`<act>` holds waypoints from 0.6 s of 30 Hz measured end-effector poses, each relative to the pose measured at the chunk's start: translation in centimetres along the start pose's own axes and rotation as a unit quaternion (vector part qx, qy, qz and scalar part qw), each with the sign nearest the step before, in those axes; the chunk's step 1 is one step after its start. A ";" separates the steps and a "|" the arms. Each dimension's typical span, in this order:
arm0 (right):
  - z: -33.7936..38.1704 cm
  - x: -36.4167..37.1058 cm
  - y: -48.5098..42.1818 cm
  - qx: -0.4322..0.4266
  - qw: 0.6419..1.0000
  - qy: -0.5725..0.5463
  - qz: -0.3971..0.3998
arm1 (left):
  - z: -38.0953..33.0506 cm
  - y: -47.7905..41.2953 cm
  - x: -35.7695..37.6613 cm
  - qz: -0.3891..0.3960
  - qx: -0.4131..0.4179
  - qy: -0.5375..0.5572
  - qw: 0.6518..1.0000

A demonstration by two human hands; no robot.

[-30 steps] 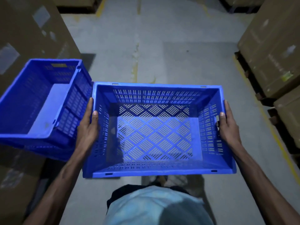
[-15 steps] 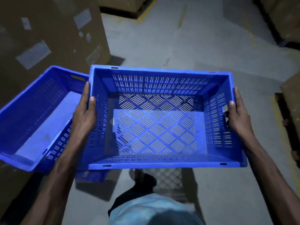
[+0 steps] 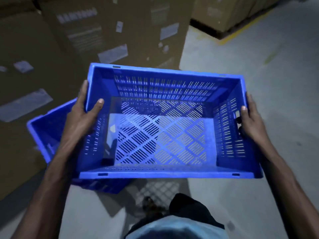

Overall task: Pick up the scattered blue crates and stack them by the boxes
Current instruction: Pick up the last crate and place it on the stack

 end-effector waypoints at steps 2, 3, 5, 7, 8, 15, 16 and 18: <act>2.4 2.2 -3.2 -0.031 0.999 -0.013 0.043 | 0.7 0.0 -2.1 -0.045 -0.034 -0.006 0.998; 3.7 3.4 -5.0 -0.047 0.997 -0.017 0.062 | 1.3 0.1 -3.2 -0.069 -0.050 -0.006 0.996; 6.4 5.8 -8.6 -0.076 0.991 -0.034 0.104 | 2.3 0.0 -5.6 -0.114 -0.071 0.000 0.991; 9.8 8.5 -12.0 -0.112 0.981 -0.037 0.153 | 3.0 0.1 -7.9 -0.144 -0.090 -0.004 0.985; 12.0 9.9 -13.3 -0.131 0.975 -0.032 0.178 | 3.3 0.2 -9.1 -0.161 -0.099 -0.005 0.982; 25.4 18.5 -18.0 -0.242 0.924 -0.024 0.296 | 5.2 1.7 -15.2 -0.290 -0.171 0.016 0.942; 26.9 19.6 -18.4 -0.252 0.918 -0.023 0.307 | 5.5 1.8 -15.9 -0.302 -0.182 0.015 0.936; 29.8 21.9 -18.9 -0.271 0.905 -0.024 0.328 | 6.0 2.0 -17.2 -0.325 -0.203 0.005 0.924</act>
Point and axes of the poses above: each hand's wrist, its own y-axis away from the middle knuckle, its own x-axis out of the palm, z = x × y, the point moved 6 cm from there along -y, towards the middle knuckle, and after that the axes turned 8 degrees about y, right-handed, at the moved point
